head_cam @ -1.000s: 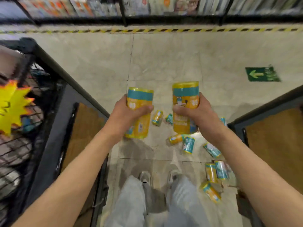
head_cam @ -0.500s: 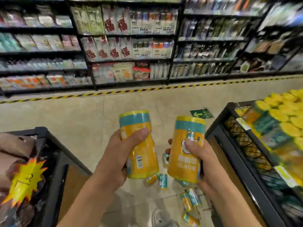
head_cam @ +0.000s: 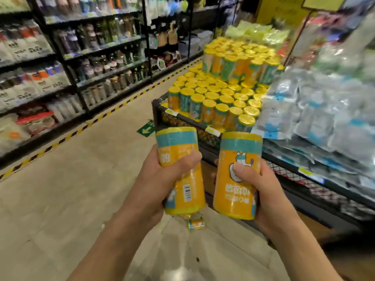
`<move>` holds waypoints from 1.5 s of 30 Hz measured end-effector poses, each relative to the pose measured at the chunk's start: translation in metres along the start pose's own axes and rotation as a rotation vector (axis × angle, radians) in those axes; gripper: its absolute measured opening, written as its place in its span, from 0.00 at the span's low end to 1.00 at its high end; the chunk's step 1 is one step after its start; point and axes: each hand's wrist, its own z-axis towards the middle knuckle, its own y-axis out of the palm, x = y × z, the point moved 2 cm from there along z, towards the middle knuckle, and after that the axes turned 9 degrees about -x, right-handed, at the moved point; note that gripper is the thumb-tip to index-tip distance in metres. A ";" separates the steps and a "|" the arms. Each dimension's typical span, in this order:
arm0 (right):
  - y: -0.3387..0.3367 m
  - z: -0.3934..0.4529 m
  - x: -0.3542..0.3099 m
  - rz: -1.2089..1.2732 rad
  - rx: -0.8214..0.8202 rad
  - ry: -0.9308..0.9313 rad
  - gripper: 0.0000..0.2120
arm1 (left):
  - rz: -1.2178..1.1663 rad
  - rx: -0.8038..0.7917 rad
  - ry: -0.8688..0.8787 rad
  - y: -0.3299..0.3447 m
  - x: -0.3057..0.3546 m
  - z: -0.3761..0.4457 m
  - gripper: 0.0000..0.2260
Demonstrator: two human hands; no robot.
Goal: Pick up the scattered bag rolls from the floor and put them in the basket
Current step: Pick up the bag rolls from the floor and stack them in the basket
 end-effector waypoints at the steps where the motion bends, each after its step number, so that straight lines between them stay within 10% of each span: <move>1: -0.017 -0.018 -0.005 0.018 0.054 -0.023 0.47 | -0.012 -0.056 -0.019 0.023 -0.006 0.001 0.27; 16: -0.277 -0.334 -0.063 0.147 0.770 -0.276 0.47 | 0.021 -0.916 -0.314 0.407 -0.152 -0.025 0.29; 29: -0.372 -0.506 -0.072 0.239 1.423 -0.458 0.27 | 0.067 -1.514 -0.658 0.661 -0.247 -0.085 0.39; 45: -0.462 -0.641 -0.083 0.287 1.899 -0.551 0.32 | 0.259 -1.974 -0.853 0.879 -0.353 -0.172 0.32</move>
